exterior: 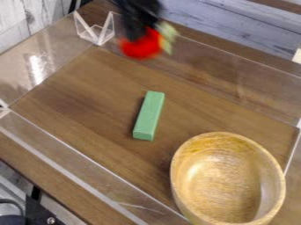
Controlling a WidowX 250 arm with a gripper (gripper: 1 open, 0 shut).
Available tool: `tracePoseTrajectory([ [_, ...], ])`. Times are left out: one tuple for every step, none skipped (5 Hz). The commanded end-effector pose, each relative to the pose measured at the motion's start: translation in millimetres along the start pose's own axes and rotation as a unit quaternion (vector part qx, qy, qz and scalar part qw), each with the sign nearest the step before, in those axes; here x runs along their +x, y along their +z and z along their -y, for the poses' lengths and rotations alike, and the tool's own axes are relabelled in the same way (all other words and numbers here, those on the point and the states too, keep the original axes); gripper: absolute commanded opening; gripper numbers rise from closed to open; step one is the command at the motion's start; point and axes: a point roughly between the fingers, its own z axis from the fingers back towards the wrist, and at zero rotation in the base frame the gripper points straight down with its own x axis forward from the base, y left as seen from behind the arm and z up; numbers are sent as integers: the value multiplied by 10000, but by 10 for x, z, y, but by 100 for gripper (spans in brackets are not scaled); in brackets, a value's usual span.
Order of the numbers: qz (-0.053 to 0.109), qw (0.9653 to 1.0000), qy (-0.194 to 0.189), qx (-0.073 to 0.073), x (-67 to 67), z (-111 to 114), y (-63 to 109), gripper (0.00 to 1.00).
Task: Move the red object to the left side of the table
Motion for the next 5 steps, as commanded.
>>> tracePoseTrajectory([
  [190,9997,105,142,51,-437,147,0],
  [181,9997,145,100,5,-623,-1,0],
  [173,9997,187,8,-21,-747,-170,0],
  [179,9996,191,-106,9,-912,-125,0],
  [192,9993,233,-197,12,-1100,-51,0],
])
